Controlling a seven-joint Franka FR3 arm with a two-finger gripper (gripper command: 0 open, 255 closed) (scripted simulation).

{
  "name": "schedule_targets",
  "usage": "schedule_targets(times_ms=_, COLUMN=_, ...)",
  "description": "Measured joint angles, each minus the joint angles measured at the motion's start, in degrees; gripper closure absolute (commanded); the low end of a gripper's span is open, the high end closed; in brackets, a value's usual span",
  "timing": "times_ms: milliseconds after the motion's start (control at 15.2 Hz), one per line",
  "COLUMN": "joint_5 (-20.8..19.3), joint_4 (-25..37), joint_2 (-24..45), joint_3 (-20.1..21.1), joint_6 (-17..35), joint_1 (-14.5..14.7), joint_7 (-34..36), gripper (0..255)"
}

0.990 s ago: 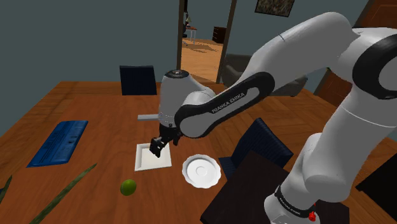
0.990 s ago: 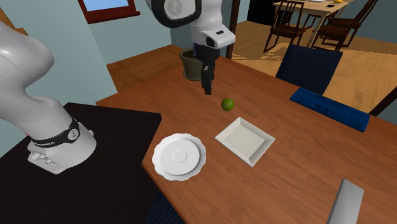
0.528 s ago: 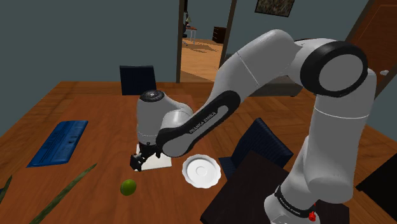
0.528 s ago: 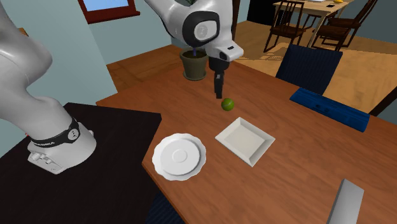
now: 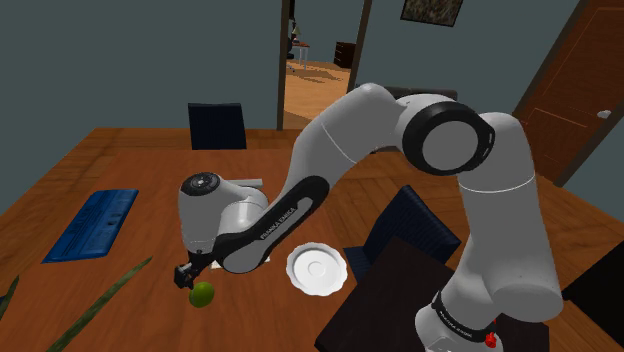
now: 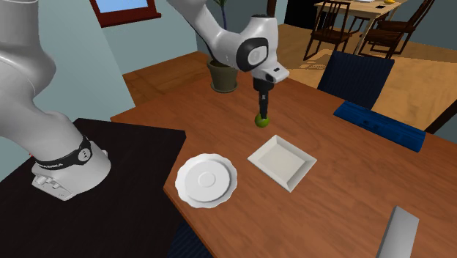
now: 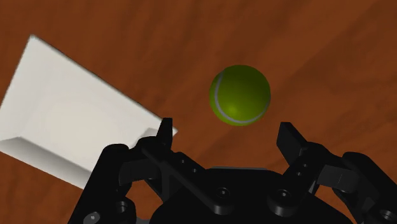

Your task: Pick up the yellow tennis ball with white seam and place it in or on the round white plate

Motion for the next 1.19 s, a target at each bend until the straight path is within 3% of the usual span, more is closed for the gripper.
schedule_targets(times_ms=198, joint_5=-1.37, joint_4=6.62, joint_2=6.01, joint_3=-1.19, joint_6=-0.58, joint_1=2.41, joint_7=1.19, gripper=0)
schedule_targets(times_ms=1056, joint_5=-2.73, joint_4=9.86, joint_2=11.56, joint_3=-2.72, joint_6=1.84, joint_1=3.6, joint_7=2.0, gripper=0)
schedule_targets(times_ms=1122, joint_5=-2.73, joint_4=9.86, joint_2=11.56, joint_3=-2.72, joint_6=1.84, joint_1=3.6, joint_7=2.0, gripper=255)
schedule_targets(times_ms=1188, joint_5=-2.73, joint_4=9.87, joint_2=11.55, joint_3=-2.72, joint_6=1.85, joint_1=3.6, joint_7=2.0, gripper=255)
